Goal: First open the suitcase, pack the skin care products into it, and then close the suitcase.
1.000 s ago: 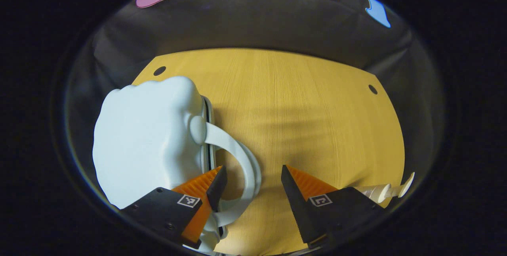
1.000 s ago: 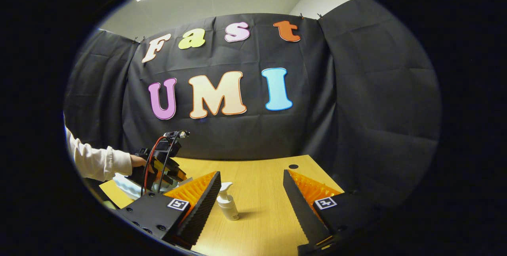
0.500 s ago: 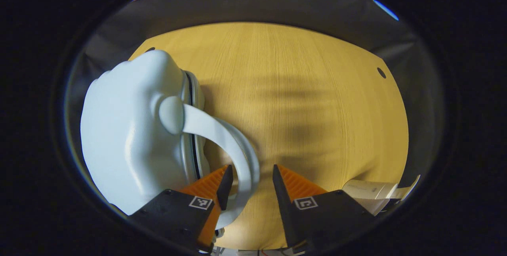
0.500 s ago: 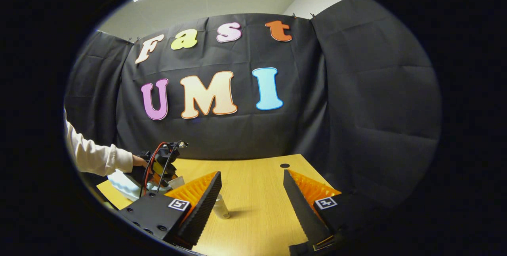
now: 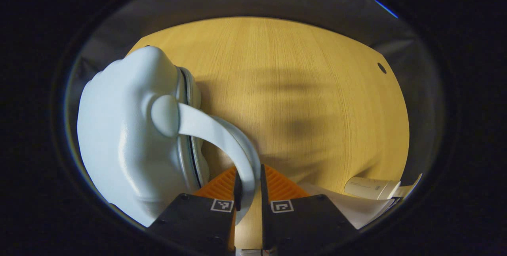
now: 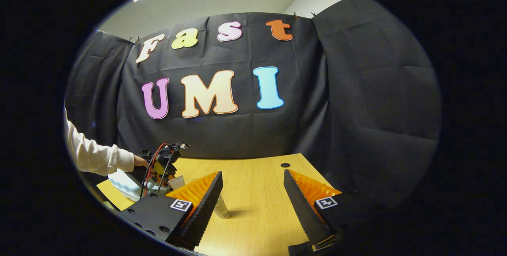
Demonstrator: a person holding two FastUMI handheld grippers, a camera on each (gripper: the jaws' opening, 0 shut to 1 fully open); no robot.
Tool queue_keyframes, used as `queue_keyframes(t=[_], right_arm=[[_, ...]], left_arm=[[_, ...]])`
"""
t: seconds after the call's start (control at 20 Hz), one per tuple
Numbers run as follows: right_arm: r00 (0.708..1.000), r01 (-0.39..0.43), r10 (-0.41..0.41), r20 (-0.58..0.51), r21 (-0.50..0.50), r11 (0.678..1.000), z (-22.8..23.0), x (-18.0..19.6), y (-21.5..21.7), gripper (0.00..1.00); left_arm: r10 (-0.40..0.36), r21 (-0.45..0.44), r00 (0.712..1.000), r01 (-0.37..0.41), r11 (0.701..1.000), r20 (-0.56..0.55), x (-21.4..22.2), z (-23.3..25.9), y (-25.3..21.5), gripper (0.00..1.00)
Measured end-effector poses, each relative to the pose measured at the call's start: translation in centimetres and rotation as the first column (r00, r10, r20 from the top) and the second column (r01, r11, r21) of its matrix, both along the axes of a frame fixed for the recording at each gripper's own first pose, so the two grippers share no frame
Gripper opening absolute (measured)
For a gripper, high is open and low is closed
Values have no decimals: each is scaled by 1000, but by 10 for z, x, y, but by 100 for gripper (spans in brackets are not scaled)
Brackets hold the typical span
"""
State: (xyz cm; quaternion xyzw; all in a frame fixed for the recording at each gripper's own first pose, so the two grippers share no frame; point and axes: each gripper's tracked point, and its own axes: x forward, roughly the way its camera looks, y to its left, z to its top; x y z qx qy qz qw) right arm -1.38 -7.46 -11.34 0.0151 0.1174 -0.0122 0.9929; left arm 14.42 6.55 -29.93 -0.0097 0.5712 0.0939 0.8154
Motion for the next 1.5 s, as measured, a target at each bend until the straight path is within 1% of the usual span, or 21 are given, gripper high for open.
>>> queue_keyframes(t=[0.05, 0.1, 0.2, 0.35, 0.4, 0.5, 0.6, 0.8, 0.95, 1.05, 1.25, 1.35, 1.5], right_arm=[[1000, -1, 1, 0, -1, 1000, -1, 0, 0, 97], [1000, -1, 1, 0, 1, 1000, -1, 0, 1, 97], [1000, -2, 2, -1, 7, 1000, -1, 0, 2, 97], [1000, 1, 0, 14, -10, 1000, 5, 1, 1, 97], [1000, 2, -1, 17, -15, 1000, 6, 1, 1, 97], [1000, -1, 1, 17, -14, 1000, 6, 2, 4, 97], [1000, -9, 9, 22, -12, 1000, 8, 3, 9, 97], [998, -43, 44, 38, -18, 999, 14, 8, 27, 97], [996, -71, 73, 53, -24, 997, 19, 11, 43, 97], [994, -91, 92, 56, -27, 996, 20, 12, 54, 97], [990, -124, 125, 63, -23, 992, 24, 14, 76, 97], [987, -139, 141, 72, -28, 990, 27, 15, 88, 97], [982, -167, 170, 77, -41, 985, 29, 17, 107, 97]], left_arm=[[-3, -7, 1000, 4, 1000, 11, 1, 4, 0, 16], [-7, -15, 1000, 7, 1000, 7, 1, 5, -2, 8], [-4, -26, 1000, 4, 1000, 9, 1, 6, -3, 4], [-22, 4, 1000, 22, 1000, 21, 3, 15, -2, 1], [-23, -2, 999, 23, 1000, 32, 5, 20, -8, 1], [-12, -48, 998, 15, 999, 62, 7, 34, -16, 1], [-5, -76, 995, 13, 997, 102, 10, 53, -14, 1], [-11, -87, 979, 30, 996, 204, 7, 116, -4, 1], [11, -125, 965, 22, 992, 260, -3, 155, 11, 0], [25, -139, 957, 16, 990, 291, -13, 181, 29, 1], [48, -132, 929, 1, 991, 368, -35, 230, 67, 1], [65, -131, 915, -13, 991, 399, -50, 254, 93, 1], [85, -88, 899, -52, 995, 429, -76, 279, 139, 1]])
